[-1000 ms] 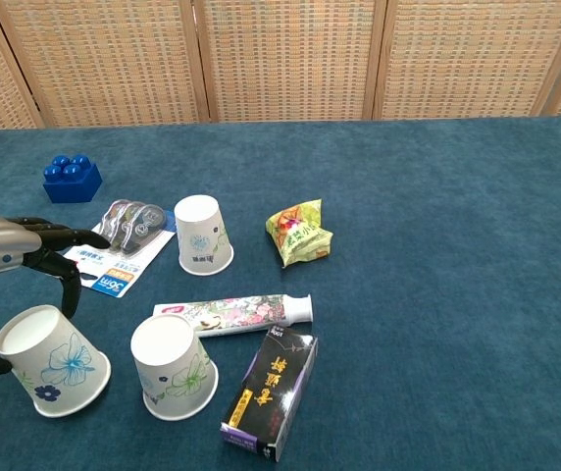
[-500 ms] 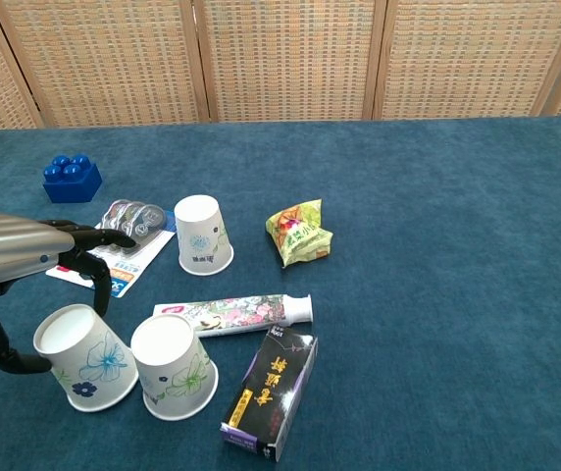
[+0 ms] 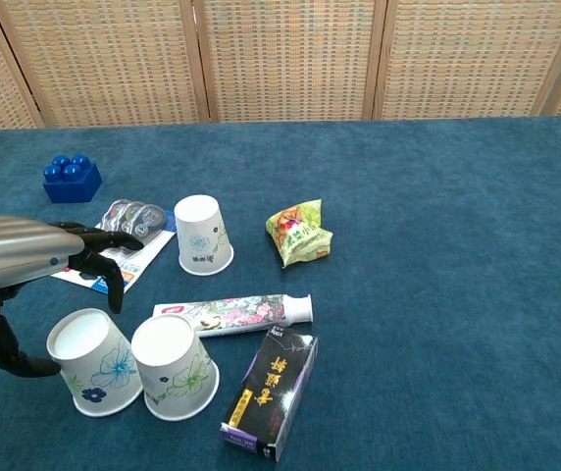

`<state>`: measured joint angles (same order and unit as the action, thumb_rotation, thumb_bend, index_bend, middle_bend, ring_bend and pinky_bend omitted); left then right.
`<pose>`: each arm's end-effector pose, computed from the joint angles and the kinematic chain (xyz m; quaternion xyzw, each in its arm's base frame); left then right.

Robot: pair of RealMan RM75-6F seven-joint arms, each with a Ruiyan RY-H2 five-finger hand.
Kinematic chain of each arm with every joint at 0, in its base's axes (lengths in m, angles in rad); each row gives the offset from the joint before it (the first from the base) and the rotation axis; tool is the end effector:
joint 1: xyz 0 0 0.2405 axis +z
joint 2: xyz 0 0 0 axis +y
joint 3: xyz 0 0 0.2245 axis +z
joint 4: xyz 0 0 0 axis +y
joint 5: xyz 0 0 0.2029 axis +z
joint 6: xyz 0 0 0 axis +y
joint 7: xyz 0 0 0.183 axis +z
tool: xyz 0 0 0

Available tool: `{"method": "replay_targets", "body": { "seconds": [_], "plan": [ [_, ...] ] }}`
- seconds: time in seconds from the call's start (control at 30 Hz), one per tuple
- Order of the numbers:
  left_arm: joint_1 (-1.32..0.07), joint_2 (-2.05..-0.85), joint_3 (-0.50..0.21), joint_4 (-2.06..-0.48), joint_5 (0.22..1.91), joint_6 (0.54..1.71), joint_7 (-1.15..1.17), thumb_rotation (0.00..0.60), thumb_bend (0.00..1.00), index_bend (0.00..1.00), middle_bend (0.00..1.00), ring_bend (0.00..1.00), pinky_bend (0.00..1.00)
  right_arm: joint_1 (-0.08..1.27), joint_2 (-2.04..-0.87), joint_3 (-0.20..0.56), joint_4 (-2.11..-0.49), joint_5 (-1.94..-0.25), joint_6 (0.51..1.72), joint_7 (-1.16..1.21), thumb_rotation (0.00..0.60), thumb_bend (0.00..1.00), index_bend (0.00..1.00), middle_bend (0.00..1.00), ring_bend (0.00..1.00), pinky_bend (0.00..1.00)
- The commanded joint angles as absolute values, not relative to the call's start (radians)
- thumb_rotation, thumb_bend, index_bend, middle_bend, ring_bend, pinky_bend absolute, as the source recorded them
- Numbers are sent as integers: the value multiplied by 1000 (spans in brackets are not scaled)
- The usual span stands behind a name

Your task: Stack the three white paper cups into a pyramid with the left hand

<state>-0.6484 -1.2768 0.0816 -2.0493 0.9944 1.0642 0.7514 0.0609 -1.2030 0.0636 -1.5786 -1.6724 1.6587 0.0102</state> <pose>-0.1332 0.2381 -0.0067 -0.8215 -0.3672 -0.2242 0.3742 -0.2415 -0.2079 0.1510 0.5864 -0.3219 0.4859 0.5626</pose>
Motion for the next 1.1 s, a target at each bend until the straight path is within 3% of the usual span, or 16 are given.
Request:
{"method": "replay_targets", "body": {
  "seconds": [0.03, 0.17, 0.43, 0.57, 0.63, 0.8, 1.1],
  "plan": [
    [-651, -1274, 84, -2051, 993, 1062, 751, 600, 237, 180, 0, 0, 0, 61, -1204, 64, -1579, -1675, 1662, 9, 600, 102, 0, 0, 0, 0],
    [-656, -1261, 89, -2058, 997, 1055, 745, 600, 237, 93, 0, 0, 0, 60, -1206, 65, -1576, -1676, 1664, 11, 600, 102, 0, 0, 0, 0],
    [-651, -1192, 88, -2115, 1041, 1075, 711, 600, 236, 78, 0, 0, 0, 61, -1207, 66, -1574, -1674, 1663, 12, 600, 102, 0, 0, 0, 0],
    [-648, -1118, 64, -2175, 1073, 1101, 674, 600, 237, 78, 0, 0, 0, 61, -1207, 65, -1575, -1675, 1662, 11, 600, 102, 0, 0, 0, 0],
    [-658, -1058, 19, -2205, 1072, 1128, 654, 600, 236, 78, 0, 0, 0, 61, -1206, 64, -1577, -1673, 1660, 11, 600, 102, 0, 0, 0, 0],
    [-733, -1001, -76, -2201, 926, 1100, 654, 600, 237, 79, 0, 0, 0, 62, -1207, 64, -1576, -1670, 1655, 12, 600, 102, 0, 0, 0, 0],
    [-921, -1110, -185, -2082, 611, 1081, 768, 600, 237, 79, 0, 0, 0, 63, -1204, 71, -1568, -1653, 1650, 34, 600, 102, 0, 0, 0, 0]
  ]
}}
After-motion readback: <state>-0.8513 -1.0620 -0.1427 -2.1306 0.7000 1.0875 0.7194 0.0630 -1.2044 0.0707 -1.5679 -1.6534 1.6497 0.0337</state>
